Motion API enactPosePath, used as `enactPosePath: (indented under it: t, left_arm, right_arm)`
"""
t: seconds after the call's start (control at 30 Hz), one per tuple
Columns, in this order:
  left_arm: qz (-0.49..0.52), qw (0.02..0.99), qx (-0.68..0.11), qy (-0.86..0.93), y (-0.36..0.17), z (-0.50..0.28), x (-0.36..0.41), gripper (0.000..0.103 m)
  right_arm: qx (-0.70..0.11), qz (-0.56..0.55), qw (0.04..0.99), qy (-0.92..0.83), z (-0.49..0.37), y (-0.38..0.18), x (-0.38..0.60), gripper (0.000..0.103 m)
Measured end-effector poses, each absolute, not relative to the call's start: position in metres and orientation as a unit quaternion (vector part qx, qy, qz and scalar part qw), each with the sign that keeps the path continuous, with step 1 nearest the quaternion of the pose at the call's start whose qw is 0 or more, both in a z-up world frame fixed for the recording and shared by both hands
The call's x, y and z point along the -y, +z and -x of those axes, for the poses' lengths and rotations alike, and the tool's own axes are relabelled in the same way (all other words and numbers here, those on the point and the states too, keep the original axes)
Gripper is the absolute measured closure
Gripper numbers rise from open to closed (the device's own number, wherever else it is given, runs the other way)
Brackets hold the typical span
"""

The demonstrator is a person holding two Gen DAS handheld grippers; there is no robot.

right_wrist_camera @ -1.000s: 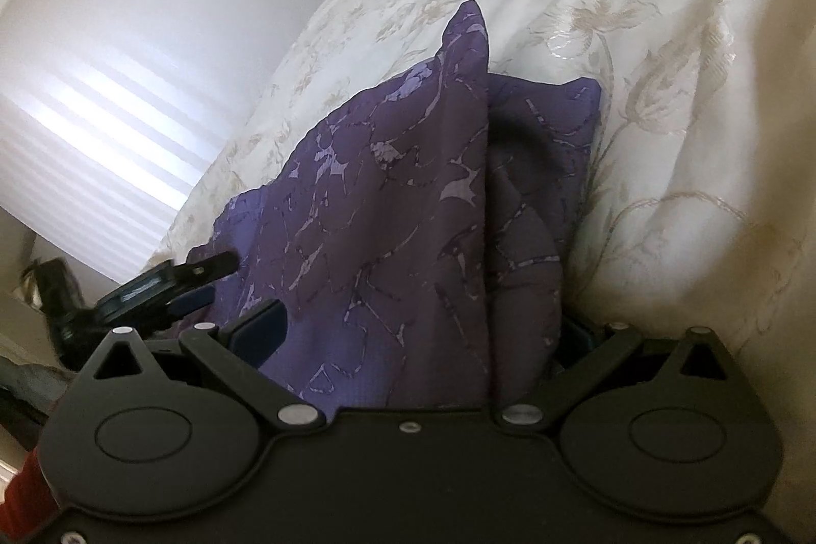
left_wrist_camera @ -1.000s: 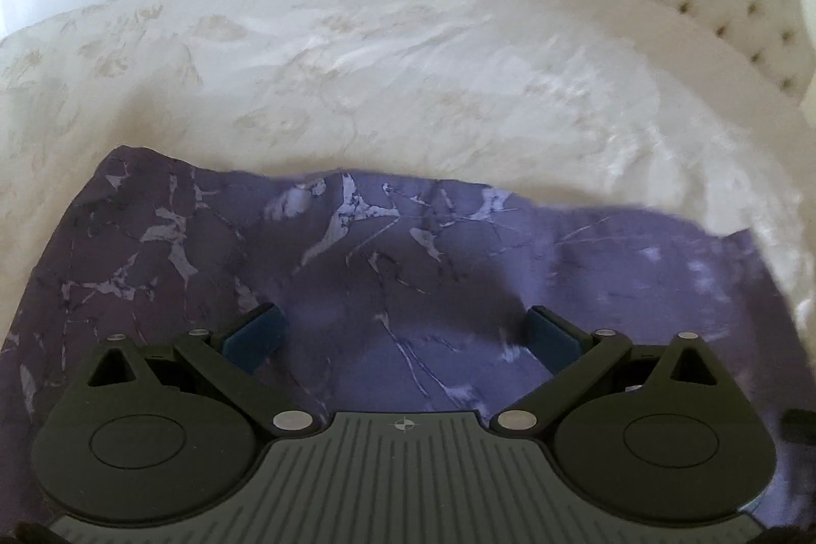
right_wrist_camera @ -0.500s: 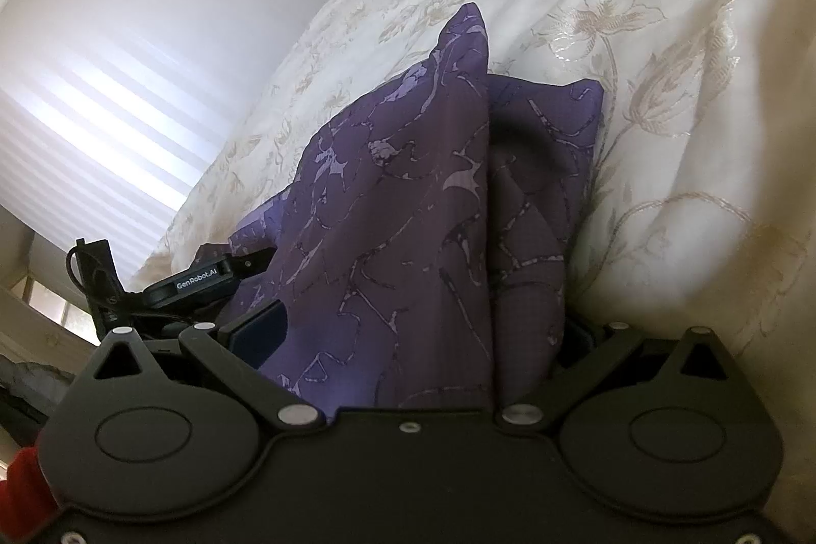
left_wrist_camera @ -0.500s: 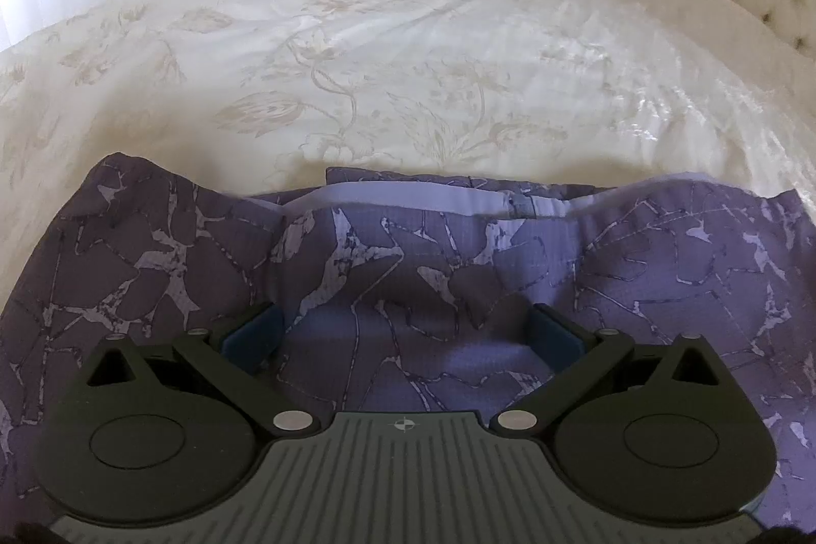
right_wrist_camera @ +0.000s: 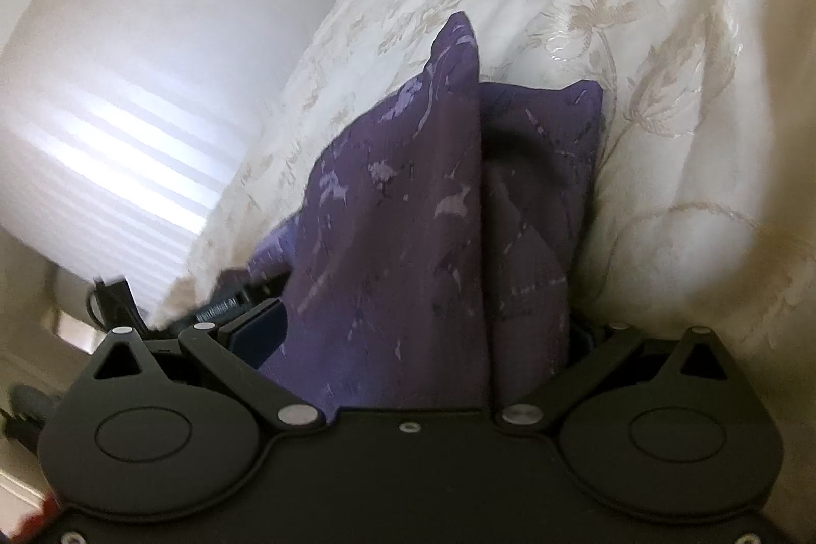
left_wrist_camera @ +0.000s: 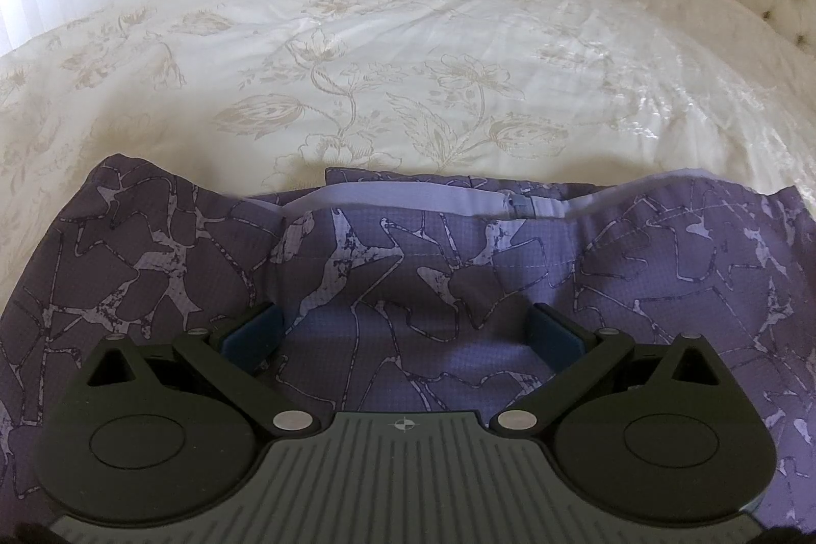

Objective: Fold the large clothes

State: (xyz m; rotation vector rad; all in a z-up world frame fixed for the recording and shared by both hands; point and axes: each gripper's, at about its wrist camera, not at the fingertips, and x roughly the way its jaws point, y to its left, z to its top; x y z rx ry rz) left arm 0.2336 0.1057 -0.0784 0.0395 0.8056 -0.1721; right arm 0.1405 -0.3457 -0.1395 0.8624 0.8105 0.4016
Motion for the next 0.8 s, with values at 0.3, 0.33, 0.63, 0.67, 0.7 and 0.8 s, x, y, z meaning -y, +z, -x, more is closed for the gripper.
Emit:
enactPosePath:
  t: [0.3,0.33,0.63,0.67,0.7,0.8]
  left_arm:
    - [-0.02,0.916,-0.391,-0.083,-0.0783,-0.2334,-0.1053,0.0]
    - [-0.021,0.916,-0.392,-0.083,-0.0782,-0.2337,-0.1052,0.0]
    - [-0.023,0.918,-0.387,-0.084,-0.078,-0.2329,-0.1051,0.0]
    - [-0.024,0.918,-0.385,-0.086,-0.0783,-0.2332,-0.1057,0.0]
    - [-0.025,0.918,-0.387,-0.088,-0.078,-0.2341,-0.1061,0.0]
    - [-0.028,0.912,-0.398,-0.096,-0.0704,-0.236,-0.1076,0.001]
  right_arm:
    - [-0.37,-0.427,0.803,0.189,-0.1443,-0.1443,0.3494,0.0]
    - [-0.37,-0.426,0.804,0.189,-0.1445,-0.1441,0.349,0.0]
    - [-0.368,-0.421,0.807,0.19,-0.1448,-0.1439,0.3487,0.0]
    - [-0.368,-0.42,0.807,0.191,-0.1453,-0.1443,0.3486,0.0]
    - [-0.367,-0.419,0.808,0.191,-0.1459,-0.1447,0.3479,0.0]
    - [-0.365,-0.417,0.81,0.193,-0.1458,-0.1457,0.3468,0.0]
